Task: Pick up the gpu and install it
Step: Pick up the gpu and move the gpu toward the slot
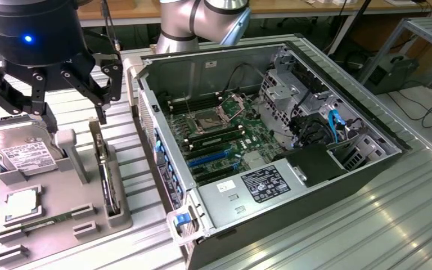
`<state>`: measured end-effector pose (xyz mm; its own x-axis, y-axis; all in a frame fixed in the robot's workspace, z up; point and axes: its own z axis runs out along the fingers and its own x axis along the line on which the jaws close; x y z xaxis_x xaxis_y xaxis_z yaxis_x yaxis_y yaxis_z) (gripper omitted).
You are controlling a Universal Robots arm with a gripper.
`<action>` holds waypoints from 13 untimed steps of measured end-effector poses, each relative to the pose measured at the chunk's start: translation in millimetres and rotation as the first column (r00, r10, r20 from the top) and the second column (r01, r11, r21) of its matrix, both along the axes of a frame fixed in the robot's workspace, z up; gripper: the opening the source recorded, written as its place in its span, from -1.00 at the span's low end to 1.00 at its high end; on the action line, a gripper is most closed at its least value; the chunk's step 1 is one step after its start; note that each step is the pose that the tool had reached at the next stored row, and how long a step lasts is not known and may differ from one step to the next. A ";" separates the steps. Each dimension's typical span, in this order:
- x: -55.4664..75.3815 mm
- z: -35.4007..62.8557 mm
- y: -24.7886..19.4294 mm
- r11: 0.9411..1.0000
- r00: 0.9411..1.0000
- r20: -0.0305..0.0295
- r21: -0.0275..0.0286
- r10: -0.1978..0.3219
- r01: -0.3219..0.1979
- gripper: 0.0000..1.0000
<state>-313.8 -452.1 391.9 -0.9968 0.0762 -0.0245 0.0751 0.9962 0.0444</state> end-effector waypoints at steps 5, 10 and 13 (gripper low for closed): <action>0.0 -1.3 0.5 1.000 1.000 0.000 -0.001 0.001 -0.001 0.33; 0.2 -5.0 1.5 1.000 1.000 -0.001 -0.010 0.016 -0.016 0.33; 0.3 -6.3 1.7 1.000 1.000 -0.001 -0.012 0.021 -0.021 0.33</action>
<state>-313.4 -450.4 385.6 -0.9982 0.0551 -0.0244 0.0543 0.9980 0.0319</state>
